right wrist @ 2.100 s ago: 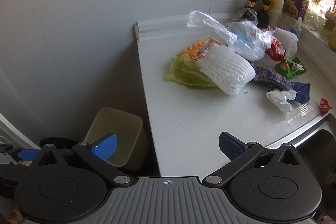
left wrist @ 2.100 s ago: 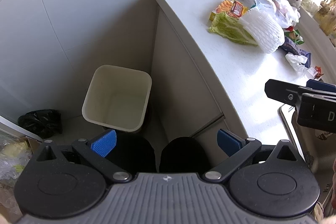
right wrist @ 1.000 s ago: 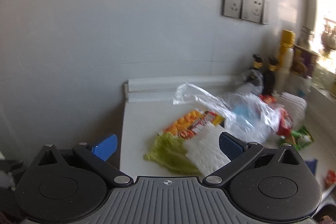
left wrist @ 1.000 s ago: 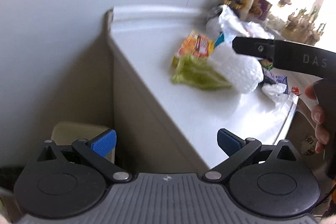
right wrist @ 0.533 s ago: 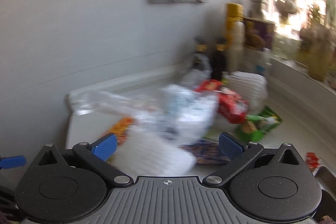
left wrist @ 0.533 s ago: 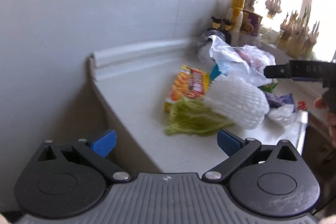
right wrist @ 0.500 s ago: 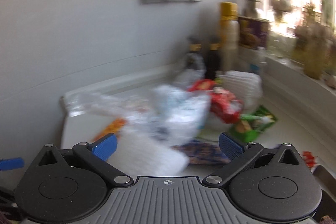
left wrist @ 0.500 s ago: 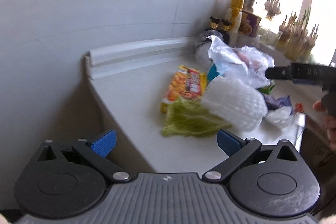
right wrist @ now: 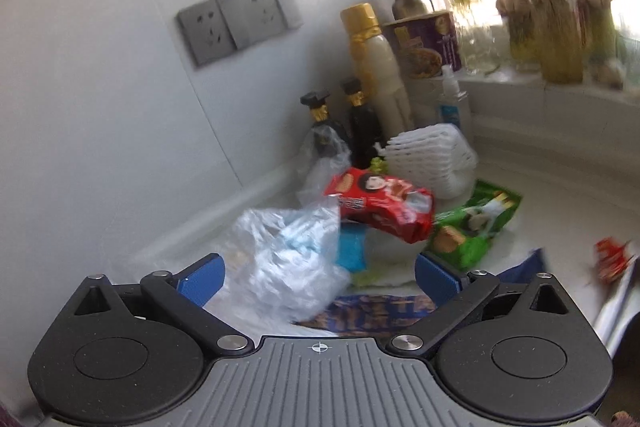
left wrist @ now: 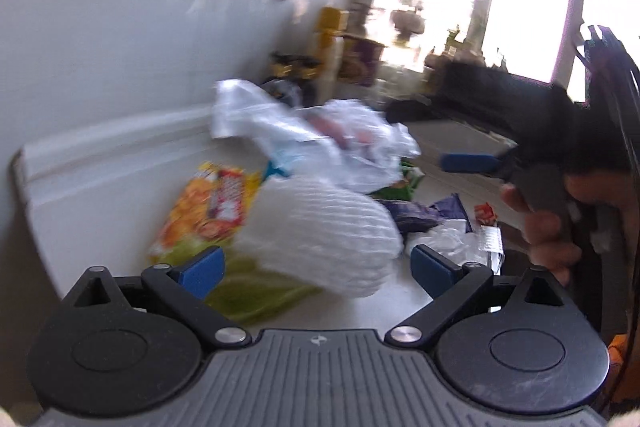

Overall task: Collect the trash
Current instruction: 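Grasp the white foam net with left tool while right tool grasps clear plastic bag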

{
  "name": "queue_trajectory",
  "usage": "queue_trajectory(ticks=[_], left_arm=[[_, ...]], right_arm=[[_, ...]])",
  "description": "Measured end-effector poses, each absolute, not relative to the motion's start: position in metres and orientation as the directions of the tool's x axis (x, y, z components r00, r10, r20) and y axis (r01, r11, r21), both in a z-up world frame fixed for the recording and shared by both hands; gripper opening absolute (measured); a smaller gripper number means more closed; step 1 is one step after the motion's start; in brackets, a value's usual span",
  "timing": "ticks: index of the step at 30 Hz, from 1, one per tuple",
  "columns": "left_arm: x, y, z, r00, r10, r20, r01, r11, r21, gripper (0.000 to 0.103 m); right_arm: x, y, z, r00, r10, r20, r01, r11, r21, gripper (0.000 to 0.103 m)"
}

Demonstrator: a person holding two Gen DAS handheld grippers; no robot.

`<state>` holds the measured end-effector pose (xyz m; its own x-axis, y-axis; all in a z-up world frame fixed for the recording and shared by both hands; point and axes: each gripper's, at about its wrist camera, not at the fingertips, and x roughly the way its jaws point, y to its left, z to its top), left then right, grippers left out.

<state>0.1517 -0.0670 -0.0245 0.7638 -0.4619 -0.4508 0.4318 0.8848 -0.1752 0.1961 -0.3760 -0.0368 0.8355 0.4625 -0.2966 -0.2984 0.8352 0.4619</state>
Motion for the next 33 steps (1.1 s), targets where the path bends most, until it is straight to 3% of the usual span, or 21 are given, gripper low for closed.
queue_trajectory(ticks=[5,8,10,12,14,16,18,20,25,28,33], left_arm=[[0.155,-0.099,-0.035,0.797,-0.41,-0.444,0.459,0.888,0.004,0.102],[0.161,-0.108,-0.043,0.805,-0.385,-0.451,0.454,0.89,0.05,0.102],[0.164,-0.109,-0.046,0.807,-0.377,-0.454,0.442,0.896,0.042,0.102],[0.165,-0.109,-0.047,0.812,-0.37,-0.451,0.429,0.903,0.033,0.101],[0.165,-0.107,-0.047,0.818,-0.362,-0.447,0.413,0.911,0.018,0.096],[0.164,-0.105,-0.047,0.817,-0.36,-0.45,0.395,0.918,-0.018,0.084],[0.165,-0.101,-0.048,0.811,-0.366,-0.456,0.382,0.922,-0.06,0.08],[0.164,-0.095,-0.048,0.81,-0.372,-0.453,0.368,0.924,-0.101,0.069],[0.158,-0.089,-0.043,0.815,-0.379,-0.437,0.358,0.924,-0.133,0.032],[0.157,-0.086,-0.038,0.819,-0.381,-0.43,0.351,0.924,-0.15,0.018],[0.152,-0.081,-0.03,0.831,-0.383,-0.404,0.351,0.924,-0.155,0.011]], right_arm=[[0.202,-0.371,-0.045,0.823,0.498,-0.273,-0.319,0.803,0.504,0.095],[0.207,-0.371,-0.052,0.826,0.487,-0.283,-0.3,0.806,0.51,0.077],[0.211,-0.373,-0.057,0.831,0.471,-0.297,-0.275,0.811,0.517,0.053],[0.214,-0.375,-0.061,0.835,0.459,-0.304,-0.252,0.809,0.53,0.036],[0.216,-0.377,-0.065,0.832,0.46,-0.308,-0.241,0.802,0.547,0.029],[0.217,-0.377,-0.067,0.831,0.462,-0.31,-0.238,0.799,0.553,0.019],[0.217,-0.377,-0.066,0.833,0.461,-0.307,-0.24,0.799,0.551,0.017],[0.214,-0.375,-0.064,0.835,0.461,-0.301,-0.246,0.802,0.545,0.016],[0.209,-0.373,-0.056,0.844,0.46,-0.275,-0.263,0.803,0.535,0.013],[0.205,-0.374,-0.051,0.85,0.461,-0.254,-0.274,0.799,0.535,0.011],[0.198,-0.373,-0.042,0.856,0.466,-0.224,-0.293,0.793,0.534,0.011]])
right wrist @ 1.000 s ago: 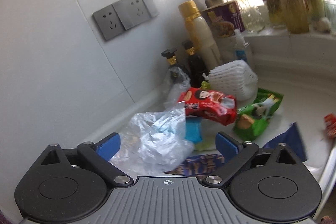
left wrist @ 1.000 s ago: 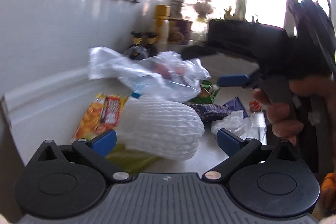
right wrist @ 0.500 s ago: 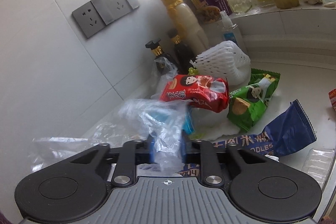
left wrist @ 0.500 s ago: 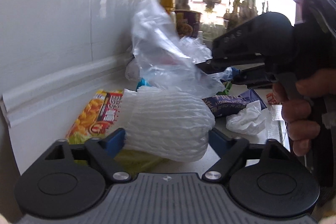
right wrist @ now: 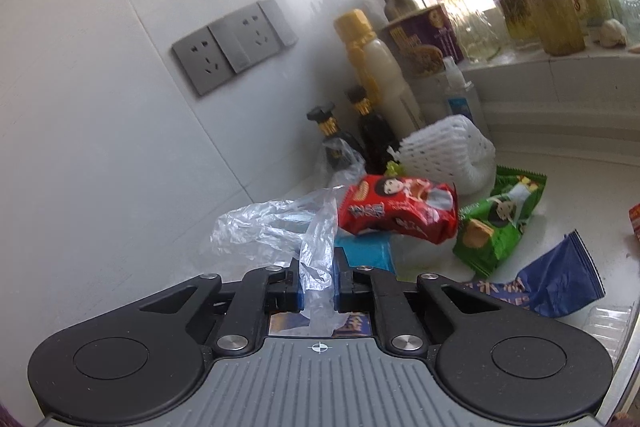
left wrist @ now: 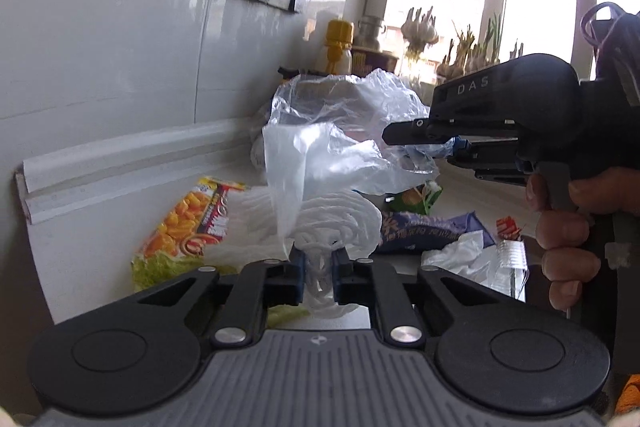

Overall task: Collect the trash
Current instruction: 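Grasp the white foam net with left tool while right tool grasps clear plastic bag, then carry the foam net and plastic bag with both tools over the wastebasket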

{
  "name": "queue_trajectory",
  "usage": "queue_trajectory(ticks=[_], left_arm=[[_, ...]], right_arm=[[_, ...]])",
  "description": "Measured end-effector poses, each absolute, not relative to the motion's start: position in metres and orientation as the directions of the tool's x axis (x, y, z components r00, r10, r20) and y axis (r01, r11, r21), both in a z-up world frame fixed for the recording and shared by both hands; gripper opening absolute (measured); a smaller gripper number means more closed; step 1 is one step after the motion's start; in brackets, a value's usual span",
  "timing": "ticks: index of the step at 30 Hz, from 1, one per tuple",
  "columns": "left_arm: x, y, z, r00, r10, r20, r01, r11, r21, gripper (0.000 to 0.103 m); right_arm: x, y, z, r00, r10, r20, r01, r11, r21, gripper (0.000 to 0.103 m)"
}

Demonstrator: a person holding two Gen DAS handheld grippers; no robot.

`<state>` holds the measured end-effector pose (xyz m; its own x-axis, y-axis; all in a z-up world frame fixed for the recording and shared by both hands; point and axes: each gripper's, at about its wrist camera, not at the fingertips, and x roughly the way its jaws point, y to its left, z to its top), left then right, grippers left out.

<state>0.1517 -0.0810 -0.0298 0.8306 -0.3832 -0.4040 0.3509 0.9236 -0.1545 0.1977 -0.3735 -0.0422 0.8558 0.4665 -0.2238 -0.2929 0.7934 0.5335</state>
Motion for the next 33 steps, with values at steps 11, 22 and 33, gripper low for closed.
queue_trajectory(ticks=[11,22,33], left_arm=[[0.134,-0.058,-0.012,0.866,-0.355,-0.352,0.304,0.933,-0.192,0.009],[0.1,-0.01,0.002,0.91,-0.286,-0.3,0.217,0.945,-0.244,0.008],[0.062,0.071,-0.018,0.923,-0.094,-0.373,-0.016,0.96,-0.28,0.008]], right_arm=[[0.186,-0.389,-0.029,0.891,0.429,-0.149,-0.278,0.775,0.567,0.009],[0.171,-0.376,-0.018,0.857,0.504,-0.112,-0.359,0.737,0.572,0.009],[0.149,-0.286,-0.012,0.716,0.678,-0.165,-0.529,0.683,0.504,0.009]])
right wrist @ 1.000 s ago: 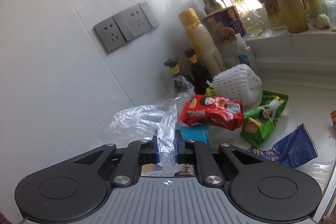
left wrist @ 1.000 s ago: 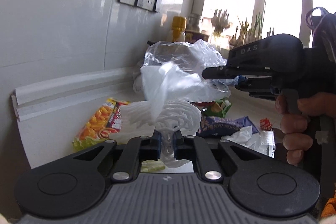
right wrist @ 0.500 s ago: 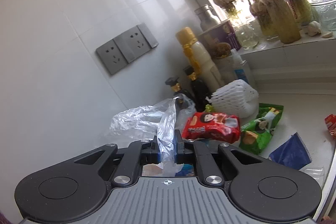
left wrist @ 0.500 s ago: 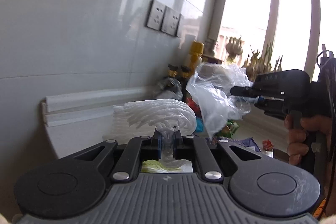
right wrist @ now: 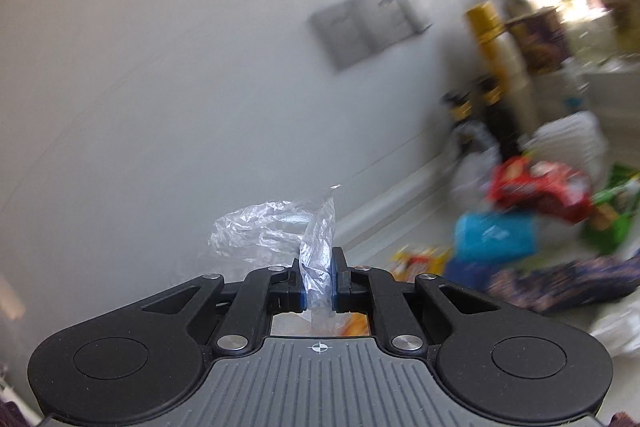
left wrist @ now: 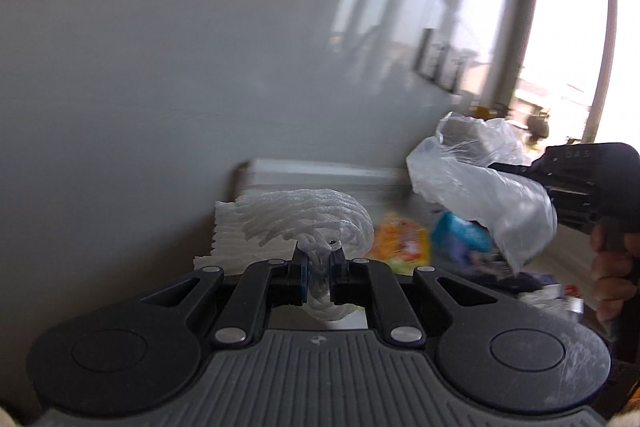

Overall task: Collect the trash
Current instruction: 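Carry the foam net and plastic bag with both tools over the wastebasket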

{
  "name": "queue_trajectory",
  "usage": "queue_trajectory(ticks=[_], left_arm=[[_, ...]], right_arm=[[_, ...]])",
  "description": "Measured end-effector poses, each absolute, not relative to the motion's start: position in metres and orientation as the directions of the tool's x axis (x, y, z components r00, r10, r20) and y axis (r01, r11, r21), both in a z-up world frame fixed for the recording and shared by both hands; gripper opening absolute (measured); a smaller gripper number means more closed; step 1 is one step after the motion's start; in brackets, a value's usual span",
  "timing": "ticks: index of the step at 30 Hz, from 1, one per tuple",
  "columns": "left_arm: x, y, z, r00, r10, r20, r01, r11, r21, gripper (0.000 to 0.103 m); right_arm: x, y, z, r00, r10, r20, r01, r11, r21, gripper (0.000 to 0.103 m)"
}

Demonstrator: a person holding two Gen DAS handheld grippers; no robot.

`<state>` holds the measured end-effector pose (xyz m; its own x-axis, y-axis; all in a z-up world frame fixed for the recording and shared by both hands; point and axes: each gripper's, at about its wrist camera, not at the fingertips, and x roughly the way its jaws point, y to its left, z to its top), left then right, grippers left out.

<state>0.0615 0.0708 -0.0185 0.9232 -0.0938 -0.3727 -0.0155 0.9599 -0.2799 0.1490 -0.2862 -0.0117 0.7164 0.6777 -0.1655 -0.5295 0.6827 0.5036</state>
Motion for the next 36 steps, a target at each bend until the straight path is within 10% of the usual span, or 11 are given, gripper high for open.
queue_trajectory(ticks=[20,36], left_arm=[[0.042,0.156,-0.11,0.802,0.129,-0.583,-0.389,0.854,-0.346,0.008],[0.076,0.176,-0.22,0.614,0.145,-0.776,-0.568,0.763,-0.307,0.009]], right_arm=[[0.117,-0.106,-0.042,0.551,0.744,-0.378,-0.707,0.657,0.262,0.009],[0.099,-0.009,-0.181,0.401,0.572,-0.715,-0.782,0.621,0.059,0.009]])
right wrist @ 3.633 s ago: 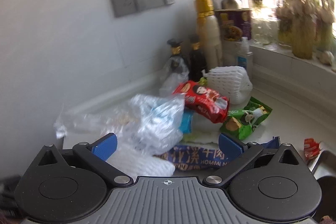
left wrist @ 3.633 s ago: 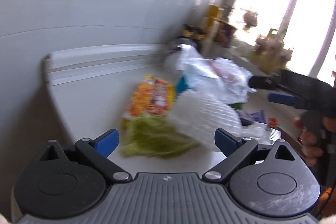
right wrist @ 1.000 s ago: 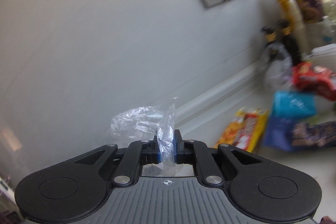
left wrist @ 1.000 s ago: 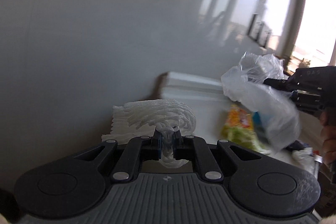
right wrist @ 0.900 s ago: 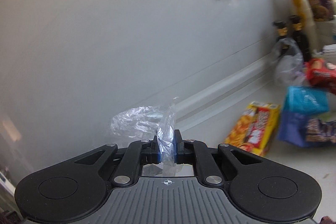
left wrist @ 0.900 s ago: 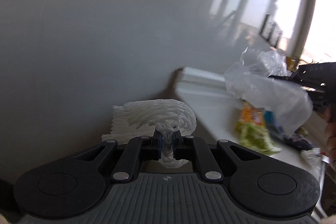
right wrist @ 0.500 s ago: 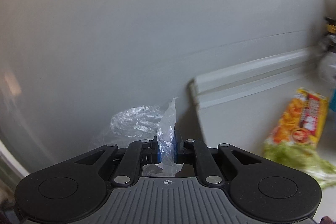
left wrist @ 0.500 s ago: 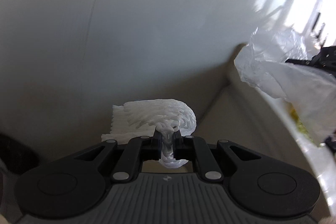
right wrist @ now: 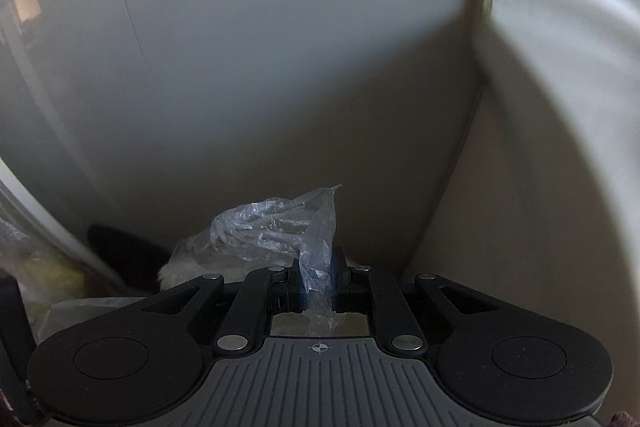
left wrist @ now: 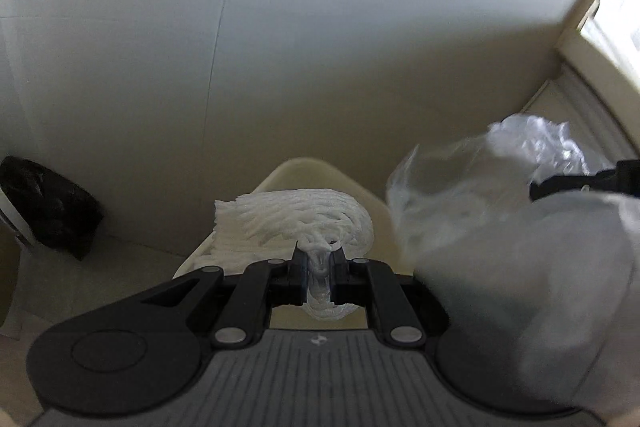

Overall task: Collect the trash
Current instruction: 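Carry the foam net and plastic bag with both tools over the wastebasket, then open both tools to drop the foam net and bag into the wastebasket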

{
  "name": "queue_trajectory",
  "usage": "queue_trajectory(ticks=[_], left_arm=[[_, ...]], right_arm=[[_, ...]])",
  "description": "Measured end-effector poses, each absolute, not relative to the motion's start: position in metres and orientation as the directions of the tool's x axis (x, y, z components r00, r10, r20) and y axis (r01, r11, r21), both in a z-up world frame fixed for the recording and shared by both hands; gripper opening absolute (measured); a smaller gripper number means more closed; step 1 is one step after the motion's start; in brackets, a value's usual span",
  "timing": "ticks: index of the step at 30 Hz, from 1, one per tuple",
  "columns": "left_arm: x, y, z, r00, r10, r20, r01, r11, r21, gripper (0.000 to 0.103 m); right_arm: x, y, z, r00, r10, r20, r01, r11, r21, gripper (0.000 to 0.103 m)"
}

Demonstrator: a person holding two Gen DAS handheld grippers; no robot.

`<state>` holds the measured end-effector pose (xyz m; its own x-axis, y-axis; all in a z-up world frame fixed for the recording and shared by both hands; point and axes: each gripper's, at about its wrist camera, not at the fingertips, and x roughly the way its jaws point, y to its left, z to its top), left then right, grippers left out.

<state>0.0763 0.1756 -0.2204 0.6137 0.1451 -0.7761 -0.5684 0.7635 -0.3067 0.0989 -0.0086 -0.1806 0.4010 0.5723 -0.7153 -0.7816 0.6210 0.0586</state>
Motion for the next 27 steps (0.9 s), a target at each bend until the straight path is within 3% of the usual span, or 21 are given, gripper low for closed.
queue_trajectory(ticks=[12,14,16,18,27], left_arm=[[0.09,0.185,-0.234,0.558,0.138,-0.818,-0.605,0.742,-0.287,0.012],[0.089,0.184,-0.235,0.546,0.139,-0.826,-0.608,0.744,-0.277,0.016],[0.094,0.181,-0.235,0.526,0.139,-0.839,-0.613,0.745,-0.261,0.024],[0.099,0.18,-0.236,0.511,0.14,-0.848,-0.618,0.746,-0.249,0.029],[0.093,0.186,-0.234,0.494,0.141,-0.858,-0.62,0.749,-0.234,0.042]], right_arm=[[0.144,-0.011,-0.22,0.274,0.568,-0.776,-0.684,0.683,0.258,0.017],[0.146,-0.01,-0.222,0.26,0.573,-0.777,-0.686,0.676,0.269,0.022],[0.145,-0.01,-0.223,0.249,0.573,-0.781,-0.695,0.667,0.268,0.04],[0.15,-0.008,-0.226,0.246,0.572,-0.783,-0.697,0.665,0.267,0.05],[0.153,0.005,-0.222,0.223,0.558,-0.799,-0.683,0.674,0.281,0.053]])
